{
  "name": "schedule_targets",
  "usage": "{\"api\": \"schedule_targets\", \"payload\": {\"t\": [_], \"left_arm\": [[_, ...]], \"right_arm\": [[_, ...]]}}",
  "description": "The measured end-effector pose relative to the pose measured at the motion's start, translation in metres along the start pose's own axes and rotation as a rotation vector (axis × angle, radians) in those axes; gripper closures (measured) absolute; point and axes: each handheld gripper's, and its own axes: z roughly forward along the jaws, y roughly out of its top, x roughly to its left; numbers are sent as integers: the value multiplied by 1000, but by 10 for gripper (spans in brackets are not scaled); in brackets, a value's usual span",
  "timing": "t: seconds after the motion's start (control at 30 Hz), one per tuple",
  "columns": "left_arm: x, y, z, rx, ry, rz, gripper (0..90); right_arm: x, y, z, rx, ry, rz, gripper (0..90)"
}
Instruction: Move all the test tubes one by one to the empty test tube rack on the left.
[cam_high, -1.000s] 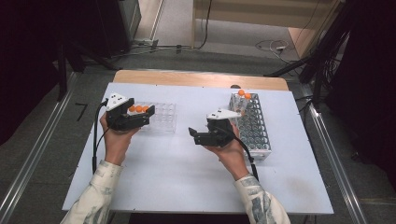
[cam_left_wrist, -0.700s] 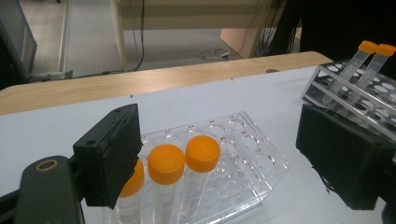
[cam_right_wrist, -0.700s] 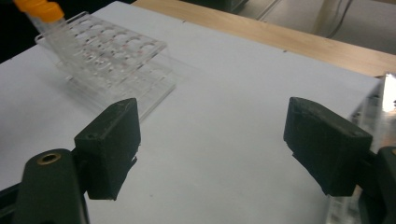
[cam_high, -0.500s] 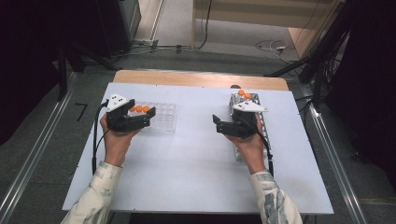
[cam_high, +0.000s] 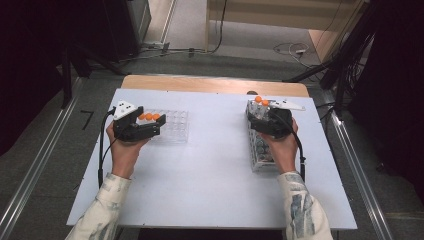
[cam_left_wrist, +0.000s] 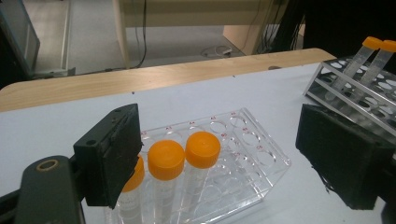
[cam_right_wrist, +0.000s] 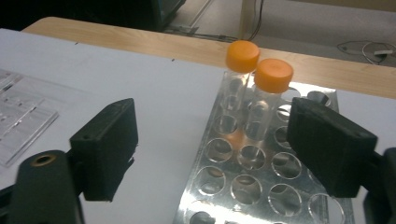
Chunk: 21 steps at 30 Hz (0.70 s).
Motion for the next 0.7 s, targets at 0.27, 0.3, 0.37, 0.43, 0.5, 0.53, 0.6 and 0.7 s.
{"api": "schedule_targets", "payload": {"t": [0.27,0.3,0.37,0.43,0.5,0.53,0.6,0.7], "left_arm": [[-1,0,-1,-5,-1,1,149],[-1,0,-1,-7,-2,1,149],[-1,1,-1,-9,-2,1,150],[-1,1,-1,-10,-2,0,151],[-1,0,-1,-7,-2,2,151],[-1,0,-1,-5,-3,0,151],[-1,0,0,-4,-3,1,152],[-1,0,-1,-8,-5,0,152]], "right_arm": [[-9,0,12,13,-35,9,260],[-11,-1,14,21,-36,16,279],[-15,0,18,43,-44,32,308],[-18,2,21,60,-63,30,373],[-21,5,24,79,-84,33,424],[-23,7,26,84,-86,39,448],[-24,10,30,111,-98,24,475],[-24,12,37,144,-98,9,512]]}}
